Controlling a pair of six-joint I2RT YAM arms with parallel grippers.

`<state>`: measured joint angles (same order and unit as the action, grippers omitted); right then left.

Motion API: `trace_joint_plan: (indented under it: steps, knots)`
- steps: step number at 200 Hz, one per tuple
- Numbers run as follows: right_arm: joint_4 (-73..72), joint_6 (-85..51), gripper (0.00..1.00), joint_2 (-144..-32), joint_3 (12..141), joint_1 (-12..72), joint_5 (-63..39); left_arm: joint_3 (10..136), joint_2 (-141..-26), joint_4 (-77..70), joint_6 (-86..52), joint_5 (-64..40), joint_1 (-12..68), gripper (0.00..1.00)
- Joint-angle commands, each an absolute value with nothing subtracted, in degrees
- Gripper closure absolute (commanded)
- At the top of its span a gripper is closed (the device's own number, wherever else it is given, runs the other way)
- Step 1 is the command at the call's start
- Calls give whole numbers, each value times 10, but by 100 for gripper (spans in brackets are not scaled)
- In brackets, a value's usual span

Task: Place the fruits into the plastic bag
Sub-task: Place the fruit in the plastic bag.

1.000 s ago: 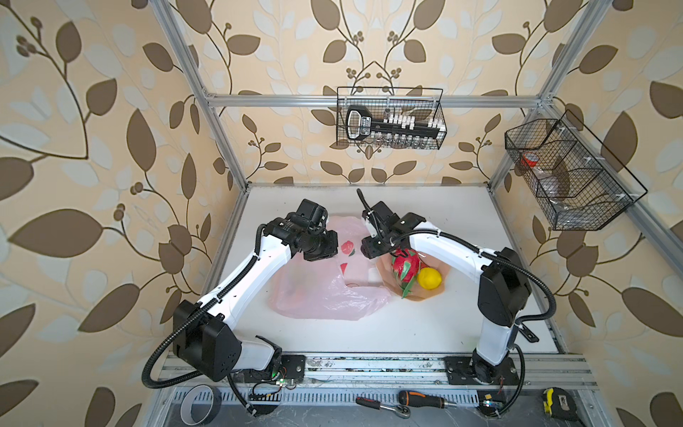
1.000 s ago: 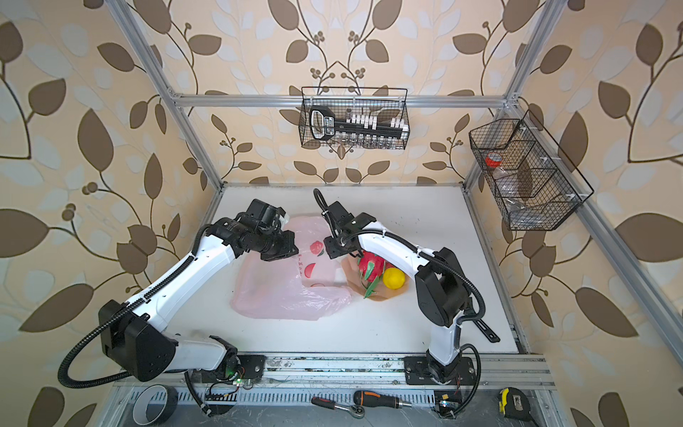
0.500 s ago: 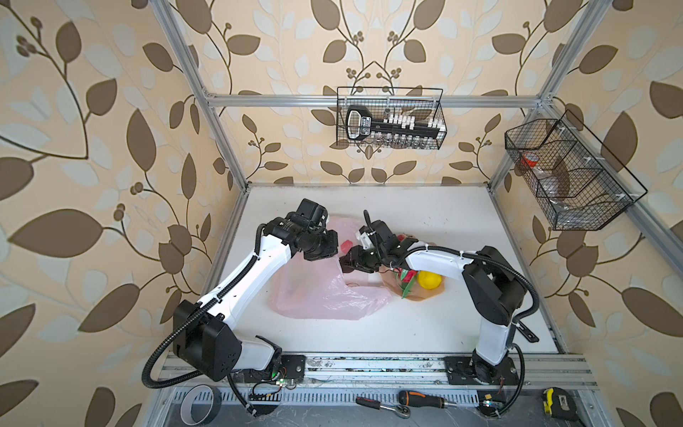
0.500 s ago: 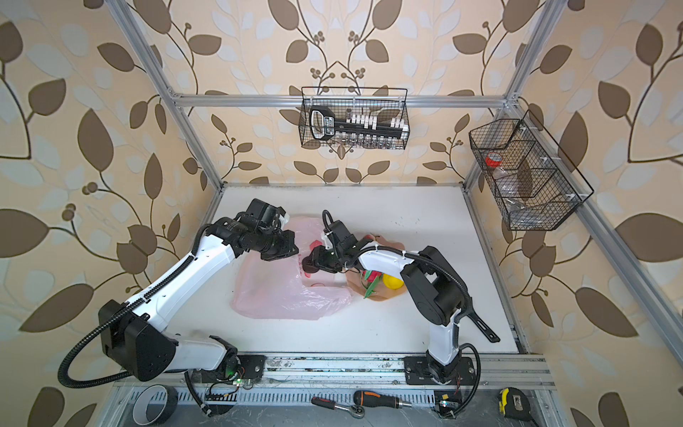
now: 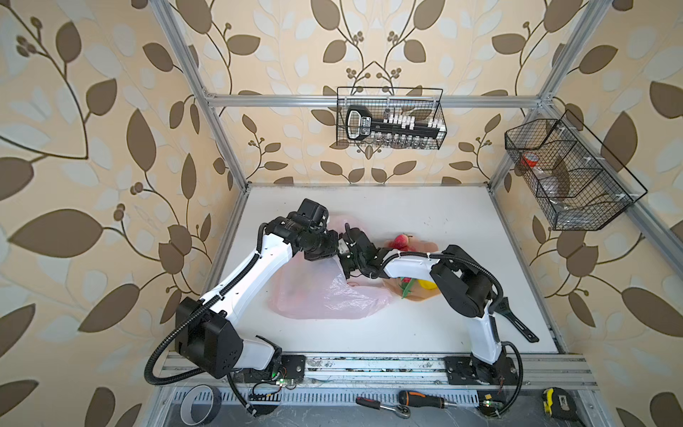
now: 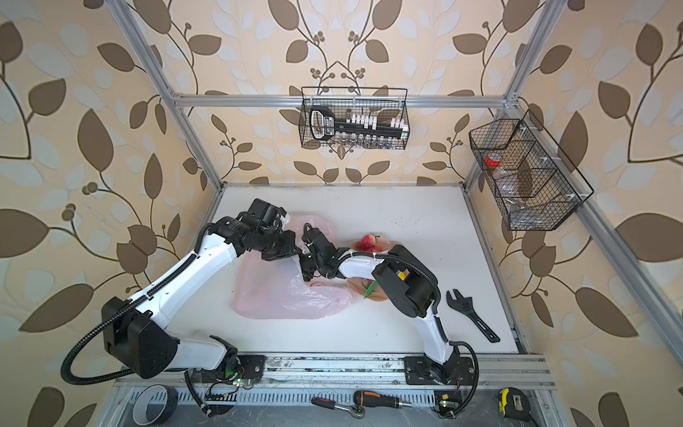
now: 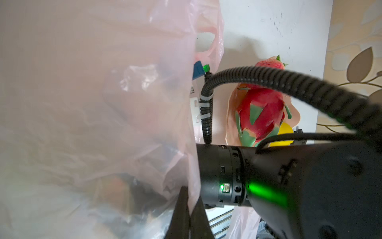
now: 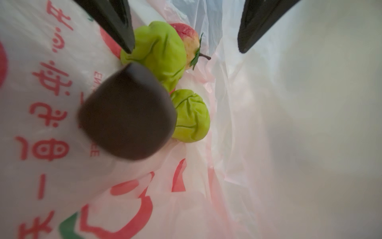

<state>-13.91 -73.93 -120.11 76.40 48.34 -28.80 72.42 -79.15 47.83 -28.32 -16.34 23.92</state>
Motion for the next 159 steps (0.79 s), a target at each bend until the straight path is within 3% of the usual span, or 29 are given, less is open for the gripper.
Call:
trace_joint_plan:
  steps: [1, 106, 159]
  knots:
    - [-145, -757, 16, -1191, 760, 480, -299, 738, -785, 477, -267, -167, 236, 100]
    - [-80, -702, 17, -1173, 747, 466, -291, 731, -775, 482, -263, -164, 236, 100]
    - [-39, -659, 14, -1101, 699, 465, -262, 729, -766, 493, -254, -146, 236, 100]
